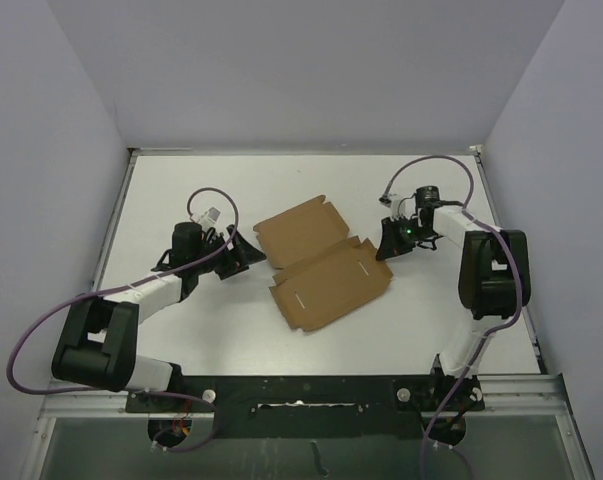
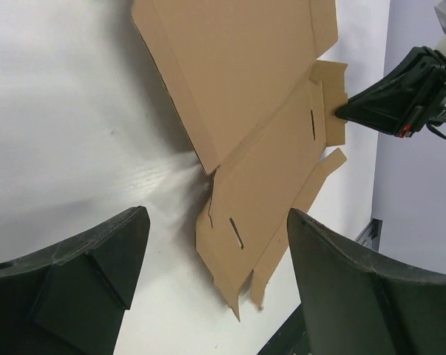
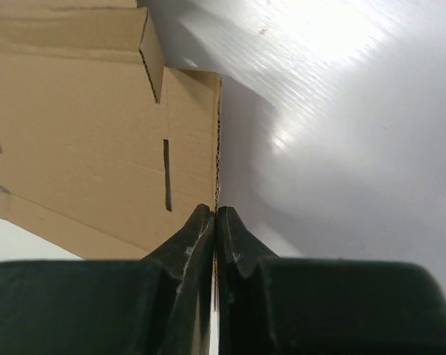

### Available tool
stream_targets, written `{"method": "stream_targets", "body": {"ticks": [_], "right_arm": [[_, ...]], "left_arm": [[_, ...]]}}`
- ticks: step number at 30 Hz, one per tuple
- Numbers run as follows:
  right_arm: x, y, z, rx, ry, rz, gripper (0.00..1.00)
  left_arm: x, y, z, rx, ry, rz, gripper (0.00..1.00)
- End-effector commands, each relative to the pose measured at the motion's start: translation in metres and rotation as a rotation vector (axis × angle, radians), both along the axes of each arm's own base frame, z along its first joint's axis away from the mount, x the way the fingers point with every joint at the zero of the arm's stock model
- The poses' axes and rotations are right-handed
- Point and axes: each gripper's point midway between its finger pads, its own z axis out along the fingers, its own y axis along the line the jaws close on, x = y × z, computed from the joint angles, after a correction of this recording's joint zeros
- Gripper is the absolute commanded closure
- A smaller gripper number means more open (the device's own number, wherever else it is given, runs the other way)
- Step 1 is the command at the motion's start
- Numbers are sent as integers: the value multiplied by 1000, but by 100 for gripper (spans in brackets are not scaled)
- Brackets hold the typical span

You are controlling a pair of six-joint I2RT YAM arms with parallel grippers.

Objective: Fold the paper box

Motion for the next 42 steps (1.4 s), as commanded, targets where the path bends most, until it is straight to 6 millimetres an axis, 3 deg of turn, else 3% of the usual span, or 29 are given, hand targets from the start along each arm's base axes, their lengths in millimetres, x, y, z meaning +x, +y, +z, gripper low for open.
{"method": "stream_targets", "body": {"ticks": [1,6,8,10,14,17,20,25,30,36,42], "right_arm": [[13,-17,48,194,-78,-112,100],[11,-45,91,364,-129,-233,100],[10,-64,95,381,-140,-295,100],[7,-79,93,377,-134,-348,100],[4,-94,65,240,-84,-397,100],[1,-90,48,155,-40,-367,97],[-4,-84,47,104,-50,-315,77],[-16,-77,64,90,-140,-184,51],[-2,-77,82,94,-250,-124,24],[-4,-51,82,201,-214,-50,20],[-4,-54,80,209,-206,-73,20]], "left_arm": [[24,-4,30,-37,-115,22,26],[25,0,35,-22,-148,41,27],[25,1,38,-15,-166,44,28],[27,-1,41,2,-187,42,32],[29,-17,42,78,-214,-1,36],[30,-35,40,131,-194,-40,36],[31,-56,40,198,-204,-69,35],[33,-78,30,307,-200,-129,34],[37,-84,15,323,-144,-155,34],[31,-98,-6,339,-8,-127,44],[15,-116,-37,329,69,-120,52]]}}
